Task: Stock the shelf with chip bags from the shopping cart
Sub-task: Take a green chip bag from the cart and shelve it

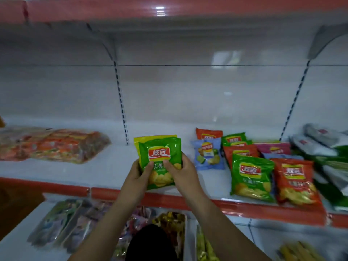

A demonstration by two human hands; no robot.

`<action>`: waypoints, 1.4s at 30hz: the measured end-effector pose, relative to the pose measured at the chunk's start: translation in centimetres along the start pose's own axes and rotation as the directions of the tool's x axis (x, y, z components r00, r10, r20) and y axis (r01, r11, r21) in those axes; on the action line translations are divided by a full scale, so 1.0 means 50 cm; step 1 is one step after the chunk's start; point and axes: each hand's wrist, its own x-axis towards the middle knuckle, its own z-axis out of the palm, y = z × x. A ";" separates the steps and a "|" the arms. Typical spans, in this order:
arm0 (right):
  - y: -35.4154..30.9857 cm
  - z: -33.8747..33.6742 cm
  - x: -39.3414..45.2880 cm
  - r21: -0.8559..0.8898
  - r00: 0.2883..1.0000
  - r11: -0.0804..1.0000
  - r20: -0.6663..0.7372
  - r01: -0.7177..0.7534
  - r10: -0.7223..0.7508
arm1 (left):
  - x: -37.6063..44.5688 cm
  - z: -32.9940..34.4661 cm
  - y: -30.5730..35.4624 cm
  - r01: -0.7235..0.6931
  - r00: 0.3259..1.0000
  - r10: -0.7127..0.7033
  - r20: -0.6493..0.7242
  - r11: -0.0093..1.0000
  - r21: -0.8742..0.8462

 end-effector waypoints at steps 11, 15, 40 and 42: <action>0.080 -0.232 0.031 -0.219 0.960 0.969 -0.274 -0.117 0.054 | 0.066 0.272 -0.029 -0.035 0.956 0.036 0.291 0.999 -0.010; 0.096 -0.251 0.029 -0.259 0.963 0.957 -0.262 -0.130 0.060 | 0.079 0.290 -0.039 -0.052 0.955 0.035 0.295 0.997 0.051; 0.061 -0.186 -0.009 -0.699 0.886 0.715 -0.339 -0.011 -0.318 | 0.057 0.254 -0.013 -0.039 0.897 -0.030 0.440 0.989 0.145; 0.050 -0.180 -0.010 -0.729 0.868 0.685 -0.335 0.010 -0.368 | 0.062 0.237 -0.005 -0.018 0.921 -0.041 0.387 0.989 0.148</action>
